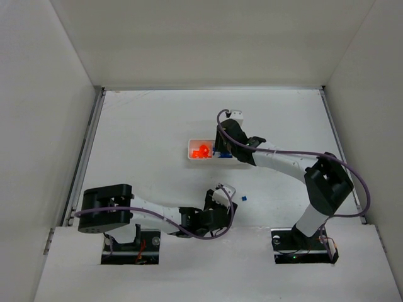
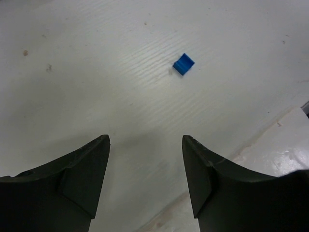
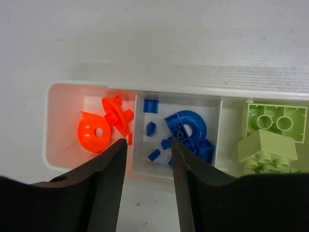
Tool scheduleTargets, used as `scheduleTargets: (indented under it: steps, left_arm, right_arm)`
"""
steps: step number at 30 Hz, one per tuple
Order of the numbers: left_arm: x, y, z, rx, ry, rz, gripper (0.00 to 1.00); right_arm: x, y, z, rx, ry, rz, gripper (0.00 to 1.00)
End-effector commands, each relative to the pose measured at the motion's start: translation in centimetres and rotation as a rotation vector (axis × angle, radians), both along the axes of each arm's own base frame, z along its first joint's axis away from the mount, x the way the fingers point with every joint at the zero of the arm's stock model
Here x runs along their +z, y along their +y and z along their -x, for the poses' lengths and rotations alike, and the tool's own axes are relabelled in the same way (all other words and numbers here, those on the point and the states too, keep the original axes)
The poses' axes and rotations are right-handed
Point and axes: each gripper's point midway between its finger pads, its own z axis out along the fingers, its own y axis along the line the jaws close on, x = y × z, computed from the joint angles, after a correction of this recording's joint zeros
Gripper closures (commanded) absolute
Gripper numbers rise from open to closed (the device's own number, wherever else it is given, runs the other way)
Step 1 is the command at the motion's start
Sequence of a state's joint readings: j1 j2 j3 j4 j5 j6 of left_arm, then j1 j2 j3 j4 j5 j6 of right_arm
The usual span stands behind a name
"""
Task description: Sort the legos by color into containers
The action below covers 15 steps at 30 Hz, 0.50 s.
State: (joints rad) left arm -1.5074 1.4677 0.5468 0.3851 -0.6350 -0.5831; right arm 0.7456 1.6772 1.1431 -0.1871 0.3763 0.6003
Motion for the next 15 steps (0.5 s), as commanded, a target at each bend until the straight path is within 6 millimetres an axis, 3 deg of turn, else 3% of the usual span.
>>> scheduleTargets:
  steps: [1,9,15]
  left_arm:
    - [2.1,-3.7,1.2,-0.061,0.004,0.096,0.40]
    - [1.2,-6.7,1.7,-0.131,-0.020,0.055,0.38]
    - [0.8,-8.2,0.1,-0.109,-0.049,0.021,0.39]
  right_arm:
    - [3.9,1.5,-1.5,0.011,-0.096,-0.080,0.50]
    - [5.3,0.0,-0.2,0.000,-0.124,-0.095,0.47]
    - [5.1,-2.2,2.0,-0.012,-0.135,-0.110,0.47]
